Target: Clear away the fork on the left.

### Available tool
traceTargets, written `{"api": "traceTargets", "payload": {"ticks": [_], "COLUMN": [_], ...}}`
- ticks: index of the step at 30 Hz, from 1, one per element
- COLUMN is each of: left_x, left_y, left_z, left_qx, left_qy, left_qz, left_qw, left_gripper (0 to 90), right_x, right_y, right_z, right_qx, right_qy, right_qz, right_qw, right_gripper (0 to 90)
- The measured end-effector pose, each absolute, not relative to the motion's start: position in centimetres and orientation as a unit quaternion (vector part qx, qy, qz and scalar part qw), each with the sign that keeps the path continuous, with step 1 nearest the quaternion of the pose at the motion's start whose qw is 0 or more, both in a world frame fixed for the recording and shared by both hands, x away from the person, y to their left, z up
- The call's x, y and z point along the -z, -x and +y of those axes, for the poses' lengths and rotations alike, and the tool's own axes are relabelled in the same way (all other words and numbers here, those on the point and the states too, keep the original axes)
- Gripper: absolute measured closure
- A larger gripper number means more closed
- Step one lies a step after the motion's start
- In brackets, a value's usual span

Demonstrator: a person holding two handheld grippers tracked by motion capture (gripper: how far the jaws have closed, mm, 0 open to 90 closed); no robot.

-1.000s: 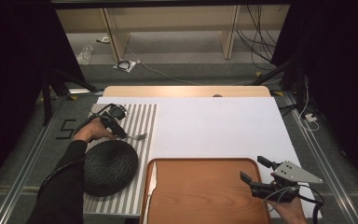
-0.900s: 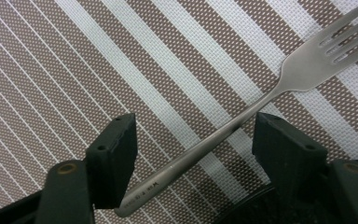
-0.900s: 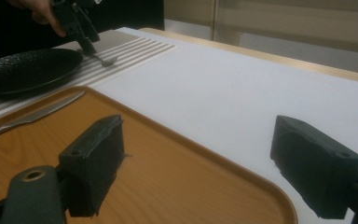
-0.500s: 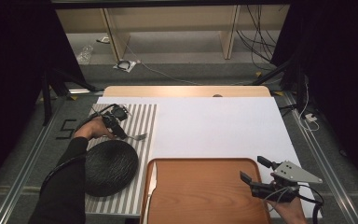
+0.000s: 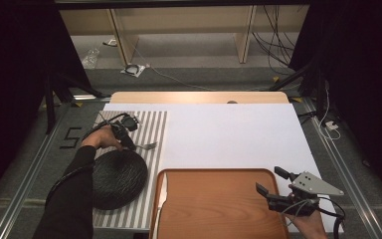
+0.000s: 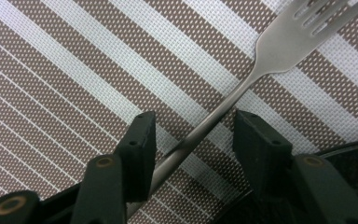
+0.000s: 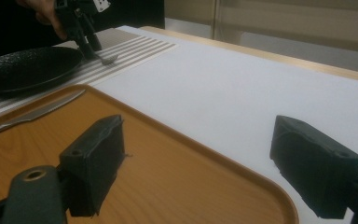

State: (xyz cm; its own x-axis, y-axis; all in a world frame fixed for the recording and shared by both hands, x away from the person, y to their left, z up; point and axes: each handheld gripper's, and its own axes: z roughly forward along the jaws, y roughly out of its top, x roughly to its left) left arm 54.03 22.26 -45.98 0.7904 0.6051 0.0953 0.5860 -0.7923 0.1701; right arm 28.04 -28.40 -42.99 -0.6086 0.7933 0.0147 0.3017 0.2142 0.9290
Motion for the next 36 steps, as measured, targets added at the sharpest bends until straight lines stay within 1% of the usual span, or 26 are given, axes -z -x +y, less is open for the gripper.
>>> {"api": "traceTargets", "payload": {"ticks": [9,13,16,26,31,36], "left_x": [45.92,45.88,45.88,45.88,45.90,45.85], "left_y": [-54.33,-54.30,-54.27,-54.27,-54.12,-54.17], "left_z": [22.21,22.17,22.14,22.05,21.87,21.87], "left_qx": [-0.055,-0.054,-0.054,-0.048,-0.046,-0.054], "left_qy": [-0.943,-0.946,-0.946,-0.950,-0.954,-0.953], "left_qz": [0.321,0.314,0.313,0.300,0.290,0.290], "left_qw": [0.065,0.065,0.066,0.066,0.067,0.066], "left_gripper": [60.5,63.4,68.3,76.8,82.7,84.0], "right_x": [42.97,43.01,42.98,43.00,42.99,42.99], "right_y": [-28.02,-28.07,-28.03,-28.05,-28.04,-28.02], "right_z": [-28.44,-28.40,-28.42,-28.39,-28.37,-28.37], "right_qx": [-0.506,-0.512,-0.510,-0.511,-0.511,-0.510], "right_qy": [-0.372,-0.370,-0.370,-0.370,-0.369,-0.370], "right_qz": [0.740,0.736,0.738,0.737,0.737,0.738], "right_qw": [0.243,0.243,0.243,0.243,0.243,0.243], "right_gripper": [18.7,18.7,18.7,18.8,18.8,18.8]}}
